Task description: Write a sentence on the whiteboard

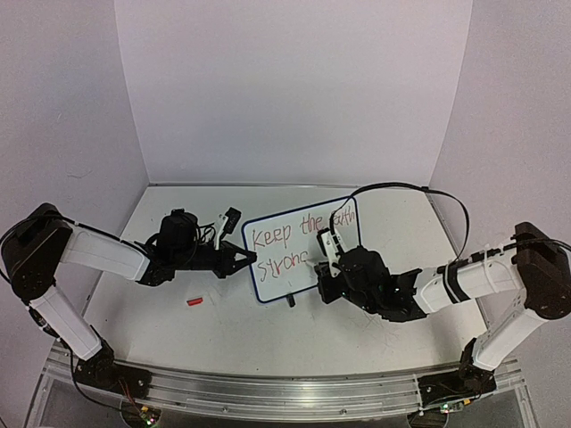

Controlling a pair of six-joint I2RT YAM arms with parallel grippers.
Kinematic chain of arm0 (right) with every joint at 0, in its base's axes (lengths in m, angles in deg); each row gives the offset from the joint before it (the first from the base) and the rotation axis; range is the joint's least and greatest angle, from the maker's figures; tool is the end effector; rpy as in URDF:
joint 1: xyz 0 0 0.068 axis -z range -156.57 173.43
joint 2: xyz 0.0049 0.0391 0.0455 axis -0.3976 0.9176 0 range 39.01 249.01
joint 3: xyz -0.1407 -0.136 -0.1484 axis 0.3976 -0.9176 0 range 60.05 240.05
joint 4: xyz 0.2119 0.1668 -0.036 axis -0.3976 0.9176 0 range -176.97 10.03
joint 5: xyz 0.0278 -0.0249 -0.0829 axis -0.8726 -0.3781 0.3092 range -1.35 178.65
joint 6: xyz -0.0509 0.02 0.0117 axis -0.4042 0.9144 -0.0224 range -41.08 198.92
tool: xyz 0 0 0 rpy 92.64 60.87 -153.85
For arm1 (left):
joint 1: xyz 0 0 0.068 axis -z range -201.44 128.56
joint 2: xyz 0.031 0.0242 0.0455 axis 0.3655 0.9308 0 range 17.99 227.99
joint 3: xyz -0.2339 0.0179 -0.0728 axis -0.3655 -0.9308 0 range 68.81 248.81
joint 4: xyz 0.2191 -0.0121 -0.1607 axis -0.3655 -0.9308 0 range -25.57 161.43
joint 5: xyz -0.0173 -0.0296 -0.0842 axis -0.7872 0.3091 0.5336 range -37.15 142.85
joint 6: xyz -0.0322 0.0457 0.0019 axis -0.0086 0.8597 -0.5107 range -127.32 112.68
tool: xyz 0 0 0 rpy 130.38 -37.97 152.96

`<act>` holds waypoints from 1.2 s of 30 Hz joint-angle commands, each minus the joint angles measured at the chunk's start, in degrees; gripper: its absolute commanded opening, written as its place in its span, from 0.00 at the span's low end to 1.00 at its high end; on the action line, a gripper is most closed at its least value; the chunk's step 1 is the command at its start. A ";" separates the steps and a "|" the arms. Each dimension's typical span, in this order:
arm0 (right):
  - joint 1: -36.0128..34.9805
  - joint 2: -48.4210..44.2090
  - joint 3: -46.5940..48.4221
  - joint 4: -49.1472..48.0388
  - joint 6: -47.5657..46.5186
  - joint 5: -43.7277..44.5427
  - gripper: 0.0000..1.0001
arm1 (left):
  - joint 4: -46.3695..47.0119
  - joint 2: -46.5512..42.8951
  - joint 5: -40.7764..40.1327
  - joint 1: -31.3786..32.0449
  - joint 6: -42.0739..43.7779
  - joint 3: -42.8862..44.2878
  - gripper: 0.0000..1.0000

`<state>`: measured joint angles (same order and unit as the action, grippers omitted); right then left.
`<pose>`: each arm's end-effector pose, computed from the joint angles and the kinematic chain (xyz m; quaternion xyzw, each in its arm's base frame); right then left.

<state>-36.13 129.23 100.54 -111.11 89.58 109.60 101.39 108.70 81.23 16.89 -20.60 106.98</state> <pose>0.1799 0.2790 0.1449 -0.2561 0.7976 0.1756 0.5172 0.2444 -0.2166 0.1409 0.3078 0.7578 -0.4178 0.3956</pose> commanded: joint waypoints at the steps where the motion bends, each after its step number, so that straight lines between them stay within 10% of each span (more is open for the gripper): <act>1: 0.23 -1.10 -0.35 -0.51 0.82 4.26 0.00 | -4.20 -0.80 -9.32 -1.33 4.66 -0.91 0.00; 36: 0.27 -0.83 -0.13 -1.94 0.28 2.42 0.00 | -4.21 0.07 -8.93 -1.29 4.84 -0.70 0.00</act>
<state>-36.10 129.23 100.54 -114.08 88.89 112.77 101.41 108.69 81.17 16.86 -20.53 106.94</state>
